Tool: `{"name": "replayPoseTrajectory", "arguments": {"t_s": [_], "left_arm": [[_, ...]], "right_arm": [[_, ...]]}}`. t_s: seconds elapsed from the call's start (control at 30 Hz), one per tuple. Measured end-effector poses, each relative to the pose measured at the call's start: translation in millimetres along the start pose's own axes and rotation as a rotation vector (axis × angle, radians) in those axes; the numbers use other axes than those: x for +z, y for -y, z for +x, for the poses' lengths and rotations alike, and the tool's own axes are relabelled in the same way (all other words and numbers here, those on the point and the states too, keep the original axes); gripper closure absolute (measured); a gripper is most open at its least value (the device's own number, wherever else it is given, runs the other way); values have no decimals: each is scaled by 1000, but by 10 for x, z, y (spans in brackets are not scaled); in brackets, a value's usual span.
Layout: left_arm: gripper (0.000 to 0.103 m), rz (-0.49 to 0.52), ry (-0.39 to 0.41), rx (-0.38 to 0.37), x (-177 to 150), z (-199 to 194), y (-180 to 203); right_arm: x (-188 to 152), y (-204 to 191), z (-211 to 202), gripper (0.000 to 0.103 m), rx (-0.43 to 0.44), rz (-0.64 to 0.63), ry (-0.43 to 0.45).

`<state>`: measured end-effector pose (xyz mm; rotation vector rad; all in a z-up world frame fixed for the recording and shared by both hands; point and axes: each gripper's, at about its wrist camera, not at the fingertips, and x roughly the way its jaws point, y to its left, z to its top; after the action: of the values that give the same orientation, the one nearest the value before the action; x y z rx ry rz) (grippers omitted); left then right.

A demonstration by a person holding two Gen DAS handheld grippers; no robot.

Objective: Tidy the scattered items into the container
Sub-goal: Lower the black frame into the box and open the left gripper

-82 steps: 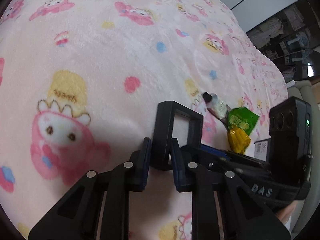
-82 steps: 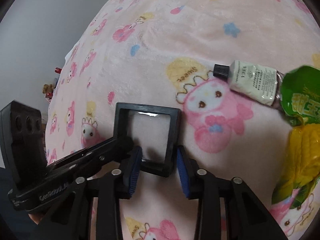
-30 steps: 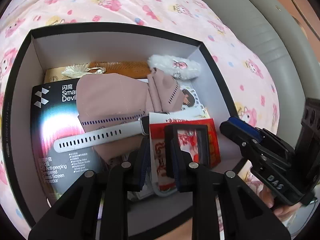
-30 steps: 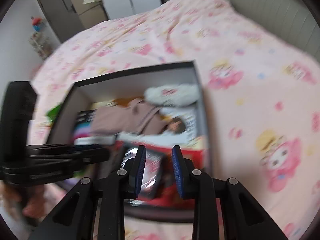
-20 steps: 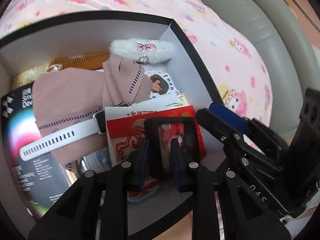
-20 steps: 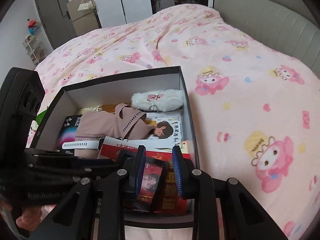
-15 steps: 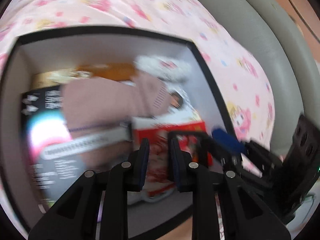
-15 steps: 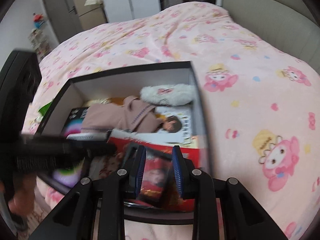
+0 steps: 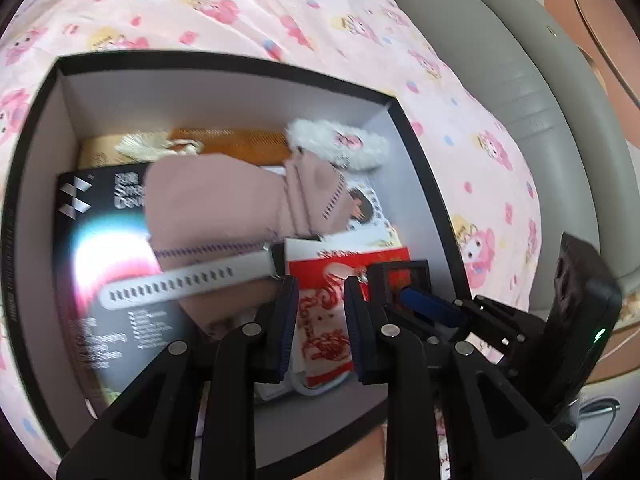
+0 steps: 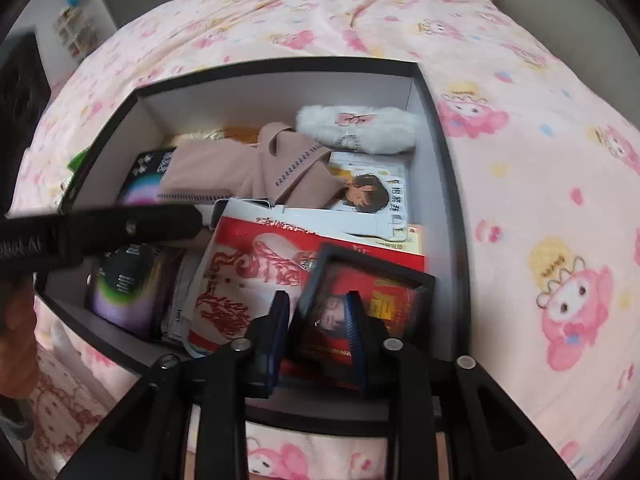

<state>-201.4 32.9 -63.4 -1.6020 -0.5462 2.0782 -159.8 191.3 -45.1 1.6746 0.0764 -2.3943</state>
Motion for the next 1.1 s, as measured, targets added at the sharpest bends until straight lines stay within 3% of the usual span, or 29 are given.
{"name": "replayPoseTrajectory", "arguments": {"t_s": [0.17, 0.27, 0.33, 0.4, 0.47, 0.6, 0.77, 0.93, 1.1], "left_arm": [[81, 29, -33, -55, -84, 123, 133], [81, 47, -56, -92, -119, 216, 219], [81, 54, -57, -68, -119, 290, 261], [82, 76, -34, -6, -104, 345, 306], [82, 84, -46, -1, -103, 398, 329], [82, 91, -80, -32, -134, 467, 372], [82, 90, -89, -50, -154, 453, 360], [82, 91, 6, -13, -177, 167, 380], [77, 148, 139, -12, -538, -452, 496]], "right_arm": [[-36, 109, -396, 79, 95, 60, 155], [-3, 160, -562, 79, 43, 99, 255], [34, 199, -562, 79, 1, 119, 288], [19, 293, -532, 79, -22, 142, 299], [-19, 317, -451, 79, -44, 155, 283], [-38, 321, -345, 79, -75, 157, 246], [-101, 333, -348, 79, -83, 168, 267], [-217, 239, -510, 78, -87, 165, 318], [-392, -82, -788, 77, -22, 109, 341]]}}
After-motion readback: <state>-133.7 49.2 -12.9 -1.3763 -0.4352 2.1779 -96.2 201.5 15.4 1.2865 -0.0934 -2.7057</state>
